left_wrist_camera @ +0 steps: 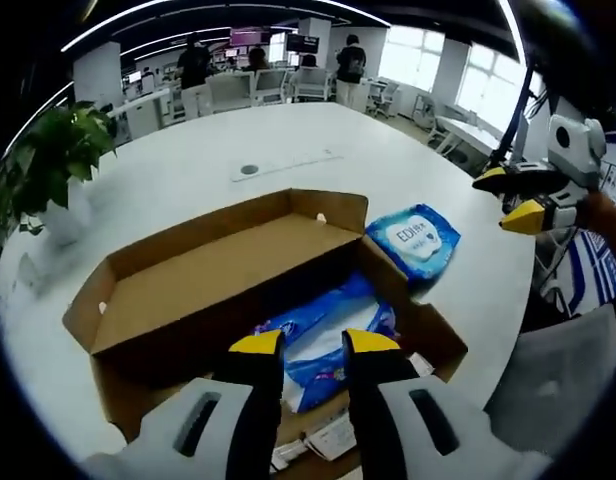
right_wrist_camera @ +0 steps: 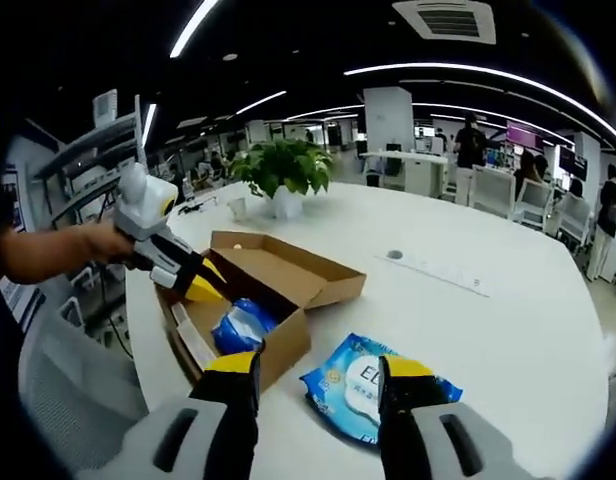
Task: Operate the shoe box by opening the lid, removing the specified soft item, and placing it in the target area until the item is outside and the box remains undamaged.
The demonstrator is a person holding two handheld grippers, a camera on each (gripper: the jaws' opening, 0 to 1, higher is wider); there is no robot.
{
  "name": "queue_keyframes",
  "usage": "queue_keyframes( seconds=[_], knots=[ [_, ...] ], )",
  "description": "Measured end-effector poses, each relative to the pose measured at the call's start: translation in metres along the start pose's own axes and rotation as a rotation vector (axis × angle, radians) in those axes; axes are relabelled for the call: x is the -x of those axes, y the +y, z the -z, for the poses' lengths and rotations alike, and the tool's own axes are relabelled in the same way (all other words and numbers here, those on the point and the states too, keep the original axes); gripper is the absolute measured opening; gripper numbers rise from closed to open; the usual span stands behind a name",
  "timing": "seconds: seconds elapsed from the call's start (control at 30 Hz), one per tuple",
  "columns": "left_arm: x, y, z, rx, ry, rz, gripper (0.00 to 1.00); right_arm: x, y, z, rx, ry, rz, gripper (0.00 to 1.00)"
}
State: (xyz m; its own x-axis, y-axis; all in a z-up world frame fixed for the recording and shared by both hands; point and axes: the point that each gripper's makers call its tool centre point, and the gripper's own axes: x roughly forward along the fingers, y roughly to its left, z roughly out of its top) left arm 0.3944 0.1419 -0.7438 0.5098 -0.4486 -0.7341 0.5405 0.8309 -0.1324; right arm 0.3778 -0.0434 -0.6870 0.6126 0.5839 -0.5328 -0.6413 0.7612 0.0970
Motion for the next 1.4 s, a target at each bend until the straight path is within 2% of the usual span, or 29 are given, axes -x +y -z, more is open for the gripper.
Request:
queue_keyframes(
  seconds=[0.23, 0.37, 0.77, 1.13, 1.23, 1.4],
  knots=[
    [0.006, 0.005, 0.012, 0.027, 0.004, -0.005, 0.22, -0.017, 0.015, -0.010, 0.057, -0.002, -0.049, 0.43],
    [0.007, 0.004, 0.015, 0.016, 0.000, 0.005, 0.22, -0.027, 0.023, -0.011, 0.080, 0.001, -0.076, 0.42],
    [0.002, 0.000, 0.025, -0.084, 0.037, 0.065, 0.22, -0.056, 0.042, -0.013, 0.155, 0.024, -0.136, 0.38],
    [-0.008, -0.015, 0.019, -0.200, 0.038, 0.175, 0.20, -0.084, 0.059, -0.012, 0.245, 0.047, -0.190, 0.30],
    [-0.012, -0.015, 0.020, -0.237, 0.060, 0.184, 0.19, -0.091, 0.063, -0.010, 0.281, 0.056, -0.200, 0.29],
    [-0.017, -0.015, 0.020, -0.264, 0.065, 0.209, 0.20, -0.102, 0.069, -0.006, 0.335, 0.081, -0.214, 0.26]
  ],
)
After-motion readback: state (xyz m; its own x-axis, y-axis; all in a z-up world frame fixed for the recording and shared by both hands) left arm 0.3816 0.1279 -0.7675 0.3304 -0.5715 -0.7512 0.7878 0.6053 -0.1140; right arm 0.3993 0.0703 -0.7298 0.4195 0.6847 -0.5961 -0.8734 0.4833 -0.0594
